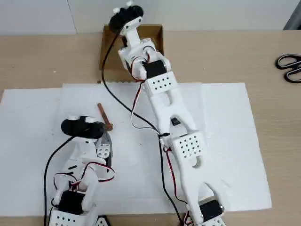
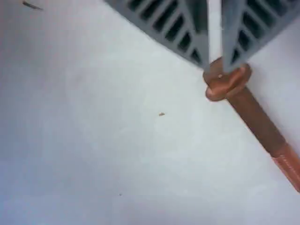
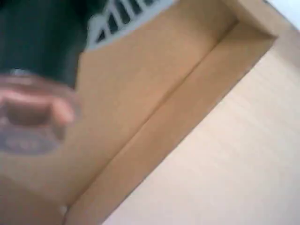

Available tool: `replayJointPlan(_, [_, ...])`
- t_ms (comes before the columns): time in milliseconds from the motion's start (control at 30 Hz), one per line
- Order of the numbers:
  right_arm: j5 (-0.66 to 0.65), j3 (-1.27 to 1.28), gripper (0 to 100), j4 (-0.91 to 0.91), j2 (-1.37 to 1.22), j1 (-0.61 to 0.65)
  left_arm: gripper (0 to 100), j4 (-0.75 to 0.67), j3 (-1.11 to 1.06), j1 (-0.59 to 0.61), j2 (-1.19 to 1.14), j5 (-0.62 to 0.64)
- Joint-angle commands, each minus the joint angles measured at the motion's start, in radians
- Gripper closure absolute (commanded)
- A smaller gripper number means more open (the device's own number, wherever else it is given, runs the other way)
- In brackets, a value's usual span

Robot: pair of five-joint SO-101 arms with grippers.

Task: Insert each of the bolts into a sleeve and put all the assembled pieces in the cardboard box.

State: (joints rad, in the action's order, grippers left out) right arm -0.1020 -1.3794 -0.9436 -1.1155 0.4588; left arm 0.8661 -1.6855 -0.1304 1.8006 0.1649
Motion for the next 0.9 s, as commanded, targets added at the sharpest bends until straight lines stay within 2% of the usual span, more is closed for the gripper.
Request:
replayJointPlan(0, [-0.028, -0.081, 86.6, -0.084, 0.025, 0.012, 99, 0.006, 0.004, 0.000, 0.009, 0.002])
replayJointPlan(67, [-0.028, -0.081, 82.5, -0.127, 0.027, 0.013, 99, 0.006, 0.004, 0.000, 0.009, 0.002])
replayJointPlan(367, [-0.028, -0.199, 82.1, -0.269, 0.025, 0.012, 99, 0.006, 0.004, 0.002, 0.009, 0.003])
replayJointPlan(667, [-0.017, -0.304, 82.2, -0.604, 0.039, -0.005, 99, 0.006, 0.004, 0.002, 0.009, 0.003])
replayJointPlan(867, [0.201, -0.301, 82.2, -0.754, 0.113, -0.010, 99, 0.006, 0.004, 0.002, 0.009, 0.003])
